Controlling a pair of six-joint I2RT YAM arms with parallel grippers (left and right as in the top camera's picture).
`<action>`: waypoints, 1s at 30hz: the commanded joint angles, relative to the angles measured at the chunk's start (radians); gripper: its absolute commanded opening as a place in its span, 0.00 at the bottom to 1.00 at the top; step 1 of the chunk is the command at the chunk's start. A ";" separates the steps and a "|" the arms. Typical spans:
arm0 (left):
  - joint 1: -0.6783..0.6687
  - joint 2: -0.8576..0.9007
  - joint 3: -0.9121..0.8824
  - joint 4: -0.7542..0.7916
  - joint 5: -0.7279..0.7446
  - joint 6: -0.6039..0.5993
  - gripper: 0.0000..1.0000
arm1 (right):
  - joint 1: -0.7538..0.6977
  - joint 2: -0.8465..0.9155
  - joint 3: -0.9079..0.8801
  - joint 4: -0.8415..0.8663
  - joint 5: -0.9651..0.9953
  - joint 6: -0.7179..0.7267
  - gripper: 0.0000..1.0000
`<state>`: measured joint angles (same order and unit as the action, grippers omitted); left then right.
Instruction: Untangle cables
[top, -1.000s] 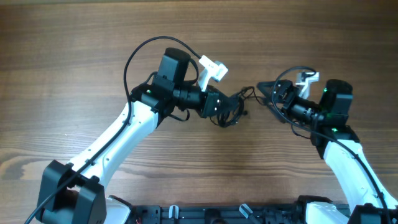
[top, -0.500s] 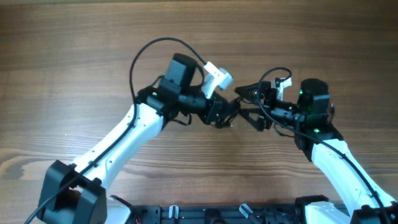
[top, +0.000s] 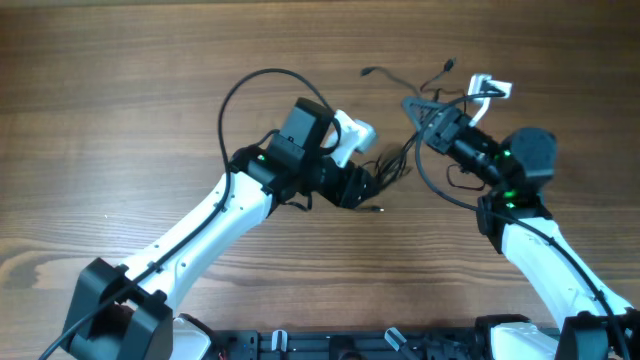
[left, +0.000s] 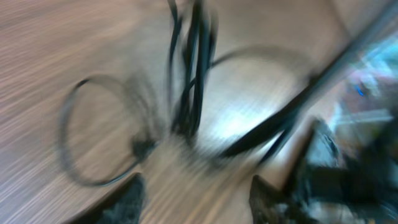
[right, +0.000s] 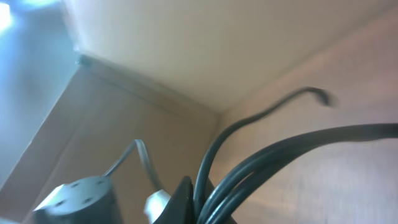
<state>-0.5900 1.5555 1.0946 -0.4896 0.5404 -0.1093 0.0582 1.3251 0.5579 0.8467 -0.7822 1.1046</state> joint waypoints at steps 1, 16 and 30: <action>0.065 -0.021 -0.002 0.005 -0.263 -0.349 1.00 | -0.012 0.006 0.012 0.039 -0.044 -0.077 0.04; 0.017 -0.021 -0.002 0.290 0.283 0.033 0.93 | -0.019 0.006 0.012 -0.316 0.073 0.107 0.05; -0.145 0.135 -0.002 0.390 -0.071 -0.063 0.61 | -0.086 0.006 0.012 -0.293 -0.039 0.233 0.08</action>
<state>-0.7010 1.6028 1.0946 -0.1268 0.5369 -0.1345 -0.0280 1.3251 0.5602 0.5446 -0.7902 1.3178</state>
